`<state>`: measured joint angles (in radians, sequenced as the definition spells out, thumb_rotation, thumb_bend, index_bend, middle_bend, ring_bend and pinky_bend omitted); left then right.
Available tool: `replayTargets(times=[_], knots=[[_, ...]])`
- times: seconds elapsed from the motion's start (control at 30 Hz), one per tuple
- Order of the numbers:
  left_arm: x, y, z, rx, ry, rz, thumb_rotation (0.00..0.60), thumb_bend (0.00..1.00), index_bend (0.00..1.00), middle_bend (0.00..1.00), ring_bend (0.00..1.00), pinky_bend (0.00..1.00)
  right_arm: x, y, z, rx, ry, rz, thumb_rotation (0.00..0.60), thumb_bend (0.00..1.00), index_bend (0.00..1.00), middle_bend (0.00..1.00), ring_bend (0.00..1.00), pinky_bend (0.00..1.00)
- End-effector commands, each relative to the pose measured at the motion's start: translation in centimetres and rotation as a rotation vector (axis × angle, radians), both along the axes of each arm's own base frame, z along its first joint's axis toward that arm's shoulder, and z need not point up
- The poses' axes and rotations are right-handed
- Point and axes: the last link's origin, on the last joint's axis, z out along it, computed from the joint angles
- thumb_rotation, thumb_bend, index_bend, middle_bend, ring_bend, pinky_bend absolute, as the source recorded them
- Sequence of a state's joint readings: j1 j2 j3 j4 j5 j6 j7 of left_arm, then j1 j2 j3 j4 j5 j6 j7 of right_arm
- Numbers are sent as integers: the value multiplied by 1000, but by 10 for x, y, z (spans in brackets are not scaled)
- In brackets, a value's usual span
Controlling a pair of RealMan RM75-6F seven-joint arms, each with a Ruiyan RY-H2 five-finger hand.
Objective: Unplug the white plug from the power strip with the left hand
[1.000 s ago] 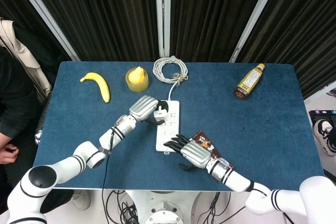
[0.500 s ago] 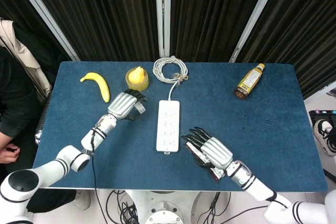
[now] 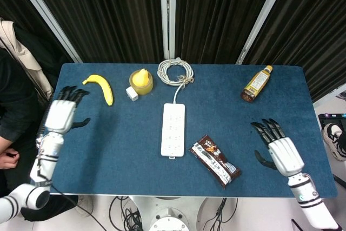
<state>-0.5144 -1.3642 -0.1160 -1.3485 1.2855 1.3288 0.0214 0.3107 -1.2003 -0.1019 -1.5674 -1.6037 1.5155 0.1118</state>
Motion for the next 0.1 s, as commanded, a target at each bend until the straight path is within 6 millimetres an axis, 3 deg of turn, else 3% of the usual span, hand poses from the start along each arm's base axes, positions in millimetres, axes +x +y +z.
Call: replayTargets(times=[0.03, 0.1], knots=[[-42, -61, 40, 108, 74, 165, 600, 142, 212, 197, 84, 95, -15, 17, 19, -46, -55, -88, 600, 327, 36, 104, 0, 0], [-50, -86, 46, 117, 78, 212, 600, 142, 212, 197, 84, 91, -22, 25, 24, -59, -62, -116, 600, 327, 34, 104, 0, 0]])
